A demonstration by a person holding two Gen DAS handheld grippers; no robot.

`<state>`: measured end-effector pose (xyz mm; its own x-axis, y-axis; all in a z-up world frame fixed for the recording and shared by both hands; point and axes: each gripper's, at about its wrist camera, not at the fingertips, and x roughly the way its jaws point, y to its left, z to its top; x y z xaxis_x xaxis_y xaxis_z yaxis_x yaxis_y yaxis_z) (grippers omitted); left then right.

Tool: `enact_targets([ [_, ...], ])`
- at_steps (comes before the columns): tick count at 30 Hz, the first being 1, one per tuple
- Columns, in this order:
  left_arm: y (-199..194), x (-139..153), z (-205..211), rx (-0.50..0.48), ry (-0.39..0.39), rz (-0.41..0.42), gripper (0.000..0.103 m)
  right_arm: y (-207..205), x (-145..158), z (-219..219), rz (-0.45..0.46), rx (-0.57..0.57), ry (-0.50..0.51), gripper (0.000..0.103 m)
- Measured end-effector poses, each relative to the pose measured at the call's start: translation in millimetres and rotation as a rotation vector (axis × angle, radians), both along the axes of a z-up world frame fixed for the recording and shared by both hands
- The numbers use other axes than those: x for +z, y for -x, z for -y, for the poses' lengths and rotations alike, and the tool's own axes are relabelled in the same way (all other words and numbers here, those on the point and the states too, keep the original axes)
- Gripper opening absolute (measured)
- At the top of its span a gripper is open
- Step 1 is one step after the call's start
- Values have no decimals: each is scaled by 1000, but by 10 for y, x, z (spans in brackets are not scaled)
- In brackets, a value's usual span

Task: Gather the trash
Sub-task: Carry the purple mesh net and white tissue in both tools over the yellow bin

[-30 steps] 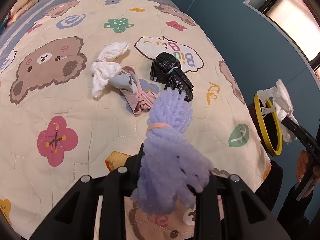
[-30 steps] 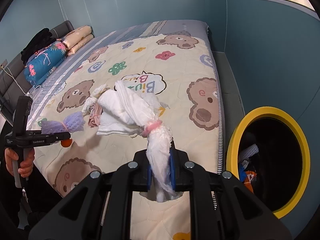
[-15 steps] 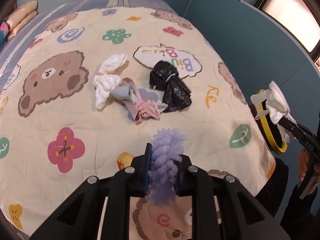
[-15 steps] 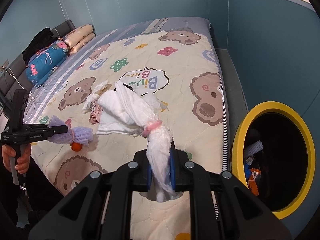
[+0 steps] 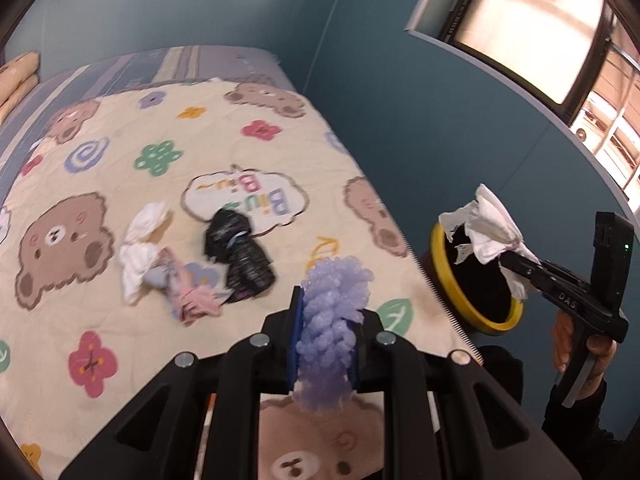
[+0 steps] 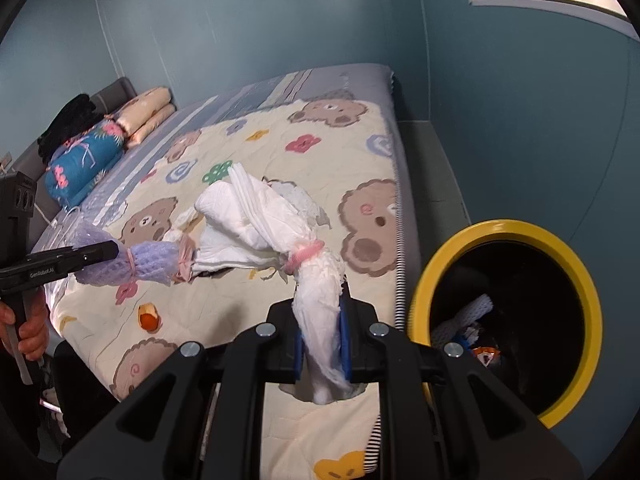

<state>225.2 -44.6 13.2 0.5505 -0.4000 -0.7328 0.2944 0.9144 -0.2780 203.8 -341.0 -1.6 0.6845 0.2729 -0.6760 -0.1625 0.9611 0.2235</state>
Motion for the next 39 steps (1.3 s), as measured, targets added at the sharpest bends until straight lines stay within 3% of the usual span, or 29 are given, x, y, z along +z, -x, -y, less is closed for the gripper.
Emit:
enact_targets([
  [9, -171, 40, 858, -138, 61, 4, 17, 105, 130, 640, 21, -158, -20, 14],
  [19, -303, 40, 1788, -261, 73, 27, 17, 140, 122, 1196, 2, -311, -26, 14],
  [27, -382, -83, 2388, -330, 77, 2, 17, 56, -56, 1648, -49, -419, -70, 14],
  [39, -430, -416, 2982, -376, 66, -59, 17, -52, -381, 2096, -118, -467, -128, 14],
])
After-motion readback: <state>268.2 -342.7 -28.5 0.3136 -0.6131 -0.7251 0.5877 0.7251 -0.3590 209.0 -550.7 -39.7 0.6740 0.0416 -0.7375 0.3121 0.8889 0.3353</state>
